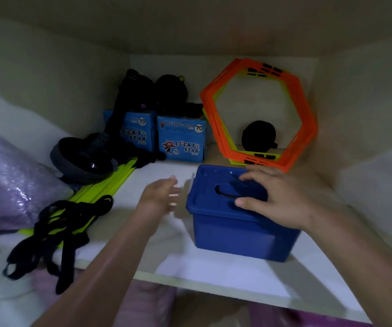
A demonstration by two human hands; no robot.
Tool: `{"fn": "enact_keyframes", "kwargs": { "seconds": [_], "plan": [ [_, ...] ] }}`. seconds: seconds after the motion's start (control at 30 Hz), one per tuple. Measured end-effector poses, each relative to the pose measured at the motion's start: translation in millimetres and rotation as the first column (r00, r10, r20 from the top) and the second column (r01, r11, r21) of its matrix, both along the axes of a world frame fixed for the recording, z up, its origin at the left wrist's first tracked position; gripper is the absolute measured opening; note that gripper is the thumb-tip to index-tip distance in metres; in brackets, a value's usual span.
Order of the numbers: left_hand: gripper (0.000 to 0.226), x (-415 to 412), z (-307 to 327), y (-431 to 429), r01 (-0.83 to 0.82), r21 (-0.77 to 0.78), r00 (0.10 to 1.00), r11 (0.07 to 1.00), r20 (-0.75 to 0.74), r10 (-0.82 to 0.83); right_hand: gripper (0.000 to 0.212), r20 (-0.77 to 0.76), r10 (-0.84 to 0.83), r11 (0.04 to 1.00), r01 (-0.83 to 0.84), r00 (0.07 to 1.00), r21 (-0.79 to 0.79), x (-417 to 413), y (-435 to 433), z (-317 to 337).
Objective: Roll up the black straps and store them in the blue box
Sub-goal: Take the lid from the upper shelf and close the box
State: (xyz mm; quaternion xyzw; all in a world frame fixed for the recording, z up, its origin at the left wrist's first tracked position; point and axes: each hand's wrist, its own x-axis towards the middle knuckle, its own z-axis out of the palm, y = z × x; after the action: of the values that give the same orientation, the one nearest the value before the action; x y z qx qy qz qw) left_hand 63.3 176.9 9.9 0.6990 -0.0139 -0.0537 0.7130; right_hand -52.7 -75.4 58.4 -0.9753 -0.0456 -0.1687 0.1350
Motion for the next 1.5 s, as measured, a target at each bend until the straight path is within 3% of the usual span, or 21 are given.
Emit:
{"fn": "enact_keyframes", "kwargs": {
  "seconds": [0.07, 0.13, 0.27, 0.47, 0.93, 1.03, 1.33, 1.5],
  "plan": [
    [0.034, 13, -4, -4, 0.124, -0.143, 0.966, 0.982, -0.209, -0.152, 0.076, -0.109, 0.055, 0.998, -0.056, 0.993, -0.007, 22, 14, 5],
    [0.041, 20, -9, -5, 0.193, -0.251, 0.929, 0.949, -0.265, -0.259, 0.078, -0.185, 0.062, 0.998, -0.066, 0.981, -0.015, 40, 27, 8],
    [0.041, 27, -13, -5, 0.325, -0.375, 0.871, 0.868, -0.24, -0.429, 0.085, -0.308, 0.027, 0.999, -0.038, 0.951, -0.03, 61, 41, 11],
    [0.025, 38, -11, -2, 0.425, -0.373, 0.812, 0.824, -0.244, -0.53, 0.095, -0.408, 0.012, 1.0, -0.002, 0.913, 0.026, 66, 37, 9],
    [0.03, 49, -12, -8, 0.428, -0.459, 0.702, 0.779, -0.374, -0.606, 0.095, -0.426, 0.013, 0.997, 0.019, 0.905, 0.071, 69, 37, 6],
    [0.033, 50, -10, -12, 0.406, -0.453, 0.715, 0.794, -0.384, -0.584, 0.094, -0.427, 0.009, 0.997, 0.025, 0.904, 0.074, 68, 38, 6],
    [0.012, 42, -9, -20, 0.377, -0.408, 0.798, 0.832, -0.313, -0.515, 0.093, -0.435, 0.004, 0.997, 0.03, 0.901, 0.072, 66, 40, 4],
    [0.022, 40, -11, -23, 0.373, -0.355, 0.841, 0.857, -0.26, -0.474, 0.093, -0.427, 0.011, 0.998, 0.02, 0.904, 0.067, 65, 40, 4]
  ]
}}
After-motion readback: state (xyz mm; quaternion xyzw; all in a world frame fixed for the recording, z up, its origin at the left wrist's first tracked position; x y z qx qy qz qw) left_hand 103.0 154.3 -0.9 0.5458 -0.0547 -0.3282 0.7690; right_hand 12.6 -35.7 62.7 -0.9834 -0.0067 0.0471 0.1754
